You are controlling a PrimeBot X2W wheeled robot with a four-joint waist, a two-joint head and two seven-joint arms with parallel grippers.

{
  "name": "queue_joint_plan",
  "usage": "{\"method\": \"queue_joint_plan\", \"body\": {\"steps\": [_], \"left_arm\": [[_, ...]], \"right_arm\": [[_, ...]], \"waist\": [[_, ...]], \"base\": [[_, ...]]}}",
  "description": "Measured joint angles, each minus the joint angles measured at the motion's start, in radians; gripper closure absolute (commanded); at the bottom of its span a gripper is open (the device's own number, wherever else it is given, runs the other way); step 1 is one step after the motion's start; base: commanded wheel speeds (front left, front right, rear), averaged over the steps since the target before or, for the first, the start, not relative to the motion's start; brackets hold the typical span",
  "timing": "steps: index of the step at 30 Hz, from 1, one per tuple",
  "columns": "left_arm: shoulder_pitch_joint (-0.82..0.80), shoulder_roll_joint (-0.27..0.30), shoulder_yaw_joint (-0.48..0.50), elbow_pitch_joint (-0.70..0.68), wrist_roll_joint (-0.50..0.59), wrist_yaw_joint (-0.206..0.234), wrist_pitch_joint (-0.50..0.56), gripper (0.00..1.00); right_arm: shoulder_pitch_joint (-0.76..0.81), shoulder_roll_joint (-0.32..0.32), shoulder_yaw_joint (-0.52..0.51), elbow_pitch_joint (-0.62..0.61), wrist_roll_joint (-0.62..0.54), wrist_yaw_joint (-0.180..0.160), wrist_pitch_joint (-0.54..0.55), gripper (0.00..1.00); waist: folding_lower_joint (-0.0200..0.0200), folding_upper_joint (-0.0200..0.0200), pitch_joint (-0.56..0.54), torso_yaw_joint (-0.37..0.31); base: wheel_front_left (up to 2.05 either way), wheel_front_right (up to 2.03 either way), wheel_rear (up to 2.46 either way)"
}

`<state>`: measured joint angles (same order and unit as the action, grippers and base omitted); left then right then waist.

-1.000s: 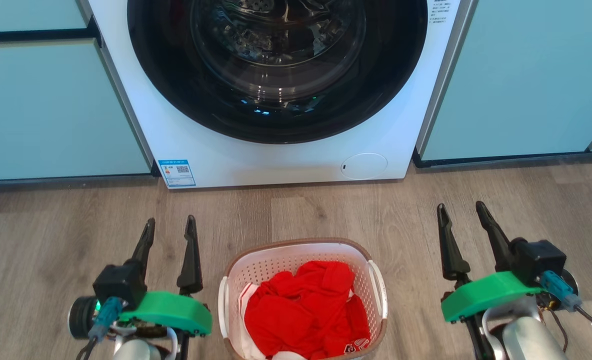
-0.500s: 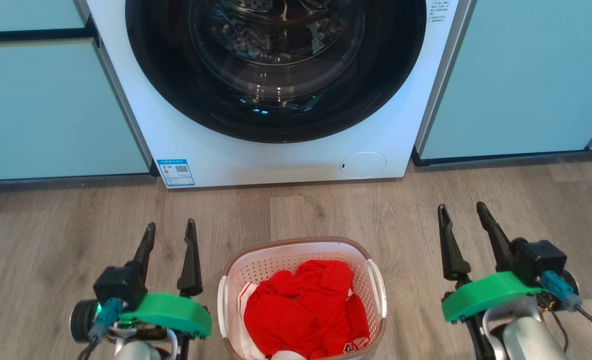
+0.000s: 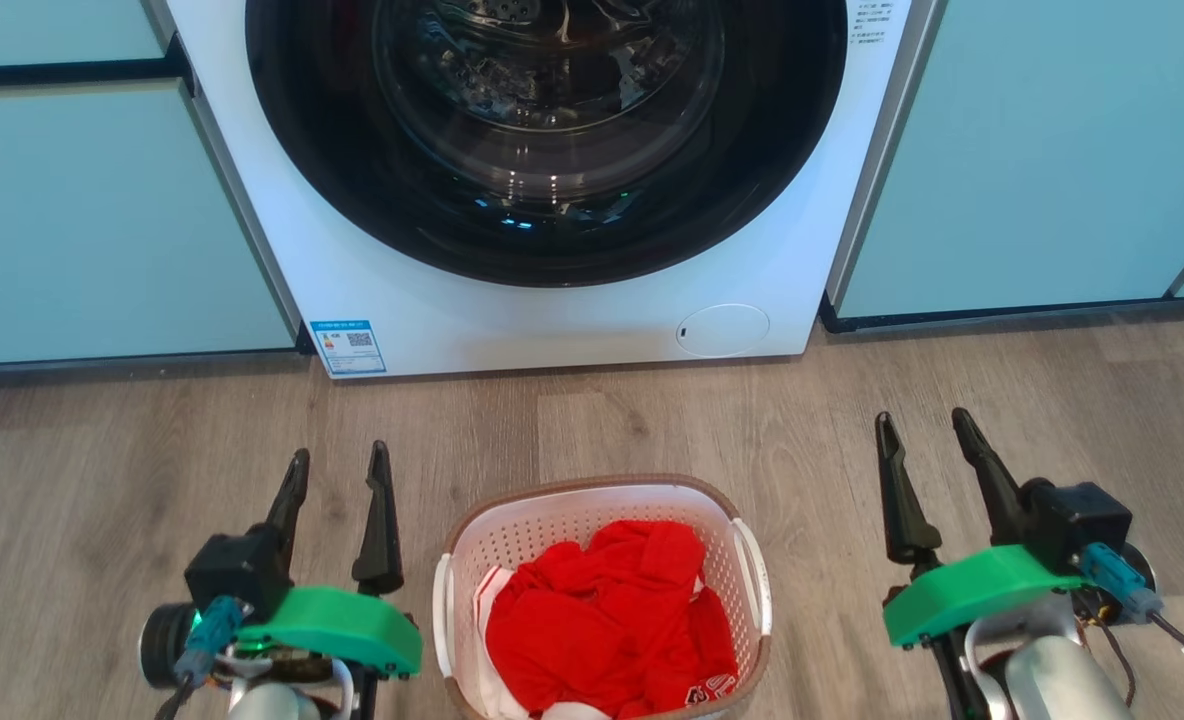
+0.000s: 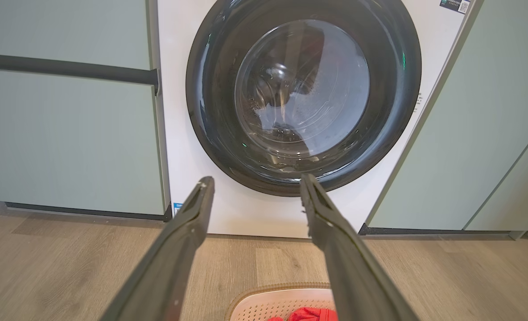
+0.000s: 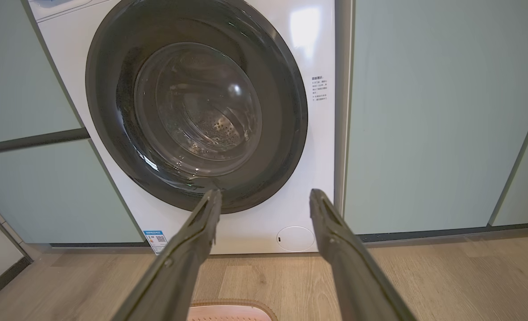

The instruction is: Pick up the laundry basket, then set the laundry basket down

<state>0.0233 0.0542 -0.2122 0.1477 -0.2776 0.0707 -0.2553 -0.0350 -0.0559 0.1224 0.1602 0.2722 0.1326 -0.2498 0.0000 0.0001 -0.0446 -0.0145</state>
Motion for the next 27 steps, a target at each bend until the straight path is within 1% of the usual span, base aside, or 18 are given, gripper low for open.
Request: {"method": "queue_joint_plan", "body": {"steps": [6,7,12,17,19,27], "left_arm": [[0.000,0.000,0.000,0.001,-0.022,0.000,0.000,0.00],[0.001,0.000,-0.003,0.014,-0.022,0.000,0.000,1.00],[0.055,0.000,-0.005,0.086,-0.031,0.000,0.006,1.00],[0.061,0.000,-0.003,0.091,-0.075,-0.001,0.010,1.00],[0.057,0.001,-0.002,0.090,-0.097,-0.010,0.018,1.00],[0.057,0.001,0.005,0.091,-0.183,-0.019,0.037,1.00]], "right_arm": [[0.000,0.000,0.000,0.003,-0.004,0.000,0.000,0.00],[0.001,0.000,0.002,0.017,-0.004,0.000,0.002,1.00],[0.052,0.000,0.008,0.089,0.005,0.000,0.007,1.00],[0.060,0.000,0.007,0.090,0.049,0.000,0.015,1.00],[0.060,0.000,0.005,0.090,0.072,0.000,0.020,1.00],[0.060,-0.001,-0.003,0.091,0.161,0.000,0.037,1.00]], "waist": [[0.0000,0.0000,0.000,0.001],[0.0000,0.0000,0.000,0.000],[0.0000,0.0000,0.000,0.001],[0.0000,0.0000,0.002,0.001],[0.0000,0.0000,0.003,0.001],[0.0000,0.0000,0.006,0.002]], "base": [[0.00,0.00,0.00],[0.00,0.00,0.00],[0.00,0.00,0.00],[0.00,0.00,0.00],[0.00,0.00,0.00],[0.00,0.00,0.00]]}}
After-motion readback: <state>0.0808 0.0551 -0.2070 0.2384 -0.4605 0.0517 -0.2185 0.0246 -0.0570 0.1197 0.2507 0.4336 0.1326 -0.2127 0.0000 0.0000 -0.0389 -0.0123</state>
